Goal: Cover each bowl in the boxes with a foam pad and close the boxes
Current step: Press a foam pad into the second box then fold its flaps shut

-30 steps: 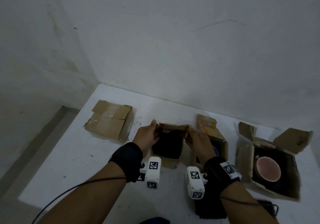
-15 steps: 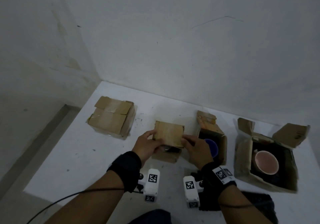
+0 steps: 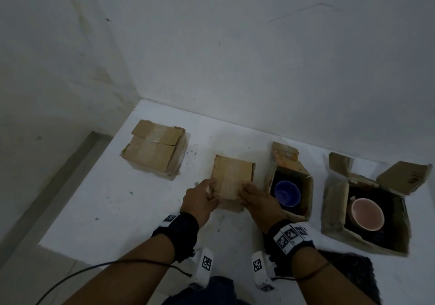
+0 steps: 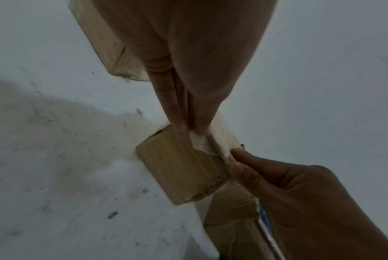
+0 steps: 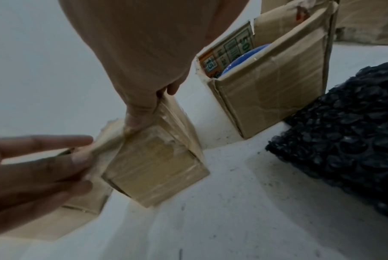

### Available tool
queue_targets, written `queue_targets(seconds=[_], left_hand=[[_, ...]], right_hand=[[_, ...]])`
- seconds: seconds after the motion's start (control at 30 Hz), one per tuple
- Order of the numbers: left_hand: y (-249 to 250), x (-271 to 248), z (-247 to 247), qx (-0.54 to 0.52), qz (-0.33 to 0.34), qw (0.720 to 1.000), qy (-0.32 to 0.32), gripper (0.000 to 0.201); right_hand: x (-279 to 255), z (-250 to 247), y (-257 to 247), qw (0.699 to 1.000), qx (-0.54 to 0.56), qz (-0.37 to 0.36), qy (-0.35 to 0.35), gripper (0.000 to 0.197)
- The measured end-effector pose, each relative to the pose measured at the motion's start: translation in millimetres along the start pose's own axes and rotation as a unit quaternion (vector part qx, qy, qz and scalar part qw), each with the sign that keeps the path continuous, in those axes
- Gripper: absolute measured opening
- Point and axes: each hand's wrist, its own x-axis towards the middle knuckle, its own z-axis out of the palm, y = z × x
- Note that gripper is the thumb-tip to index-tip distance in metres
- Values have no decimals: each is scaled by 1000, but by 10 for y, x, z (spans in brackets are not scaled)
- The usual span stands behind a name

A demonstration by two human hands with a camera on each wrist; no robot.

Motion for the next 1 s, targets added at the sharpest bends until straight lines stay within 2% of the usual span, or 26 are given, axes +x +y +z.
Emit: queue_targets(seconds=[0.13, 0.2, 0.33, 0.4, 0.43, 0.47, 0.5, 0.53, 0.6, 0.63, 0.67, 0.73, 0.8, 0.87, 0.9, 1.0], left_hand=[[-29, 15, -39, 122, 39, 992, 9, 46], [9, 52, -60, 210, 106, 972, 18, 37], [22, 202, -17, 309, 290, 906, -22, 29], [73, 257, -24, 378, 322, 866, -52, 27], [131, 253, -47, 434, 316, 840, -84, 29], [126, 262, -56, 461, 300, 826, -127, 33], [93, 277, -51, 482, 298, 812, -139, 36], [17, 307, -41, 481, 312, 810, -126, 37], [-51, 312, -30, 443, 301, 838, -107, 36], [-83, 331, -18, 414, 294, 853, -119, 39], [-109, 341, -7, 406, 307, 853, -114, 45], [-115, 340, 4, 409, 324, 843, -131, 62], [-136, 347, -14, 416, 356, 828, -123, 74], [-160, 364, -29, 411, 361, 831, -106, 79], [-148, 378, -32, 408, 363, 832, -100, 76], [-114, 440, -29, 415, 367, 830, -63, 46]], right_hand=[[-6, 12, -4, 997, -58, -19, -51, 46], [-8, -2, -50, 996, -73, -19, -43, 47], [-29, 51, -143, 996, -91, -19, -14, 46], [-32, 110, -170, 996, -91, -1, -11, 47], [-24, 137, -185, 996, -90, 3, 1, 47], [-19, 164, -186, 995, -96, -6, 20, 46], [-13, 181, -185, 994, -100, -10, 35, 46], [-5, 192, -183, 993, -111, -9, 44, 46], [22, 222, -202, 989, -136, -17, 61, 42], [37, 230, -228, 987, -148, -33, 56, 38], [54, 247, -237, 984, -166, -56, 40, 34], [77, 299, -264, 974, -210, -84, 5, 38], [80, 297, -301, 976, -210, -60, 27, 37], [68, 269, -353, 981, -182, -33, 57, 51], [60, 270, -366, 982, -171, -28, 71, 56], [74, 292, -338, 980, -181, -29, 73, 57]])
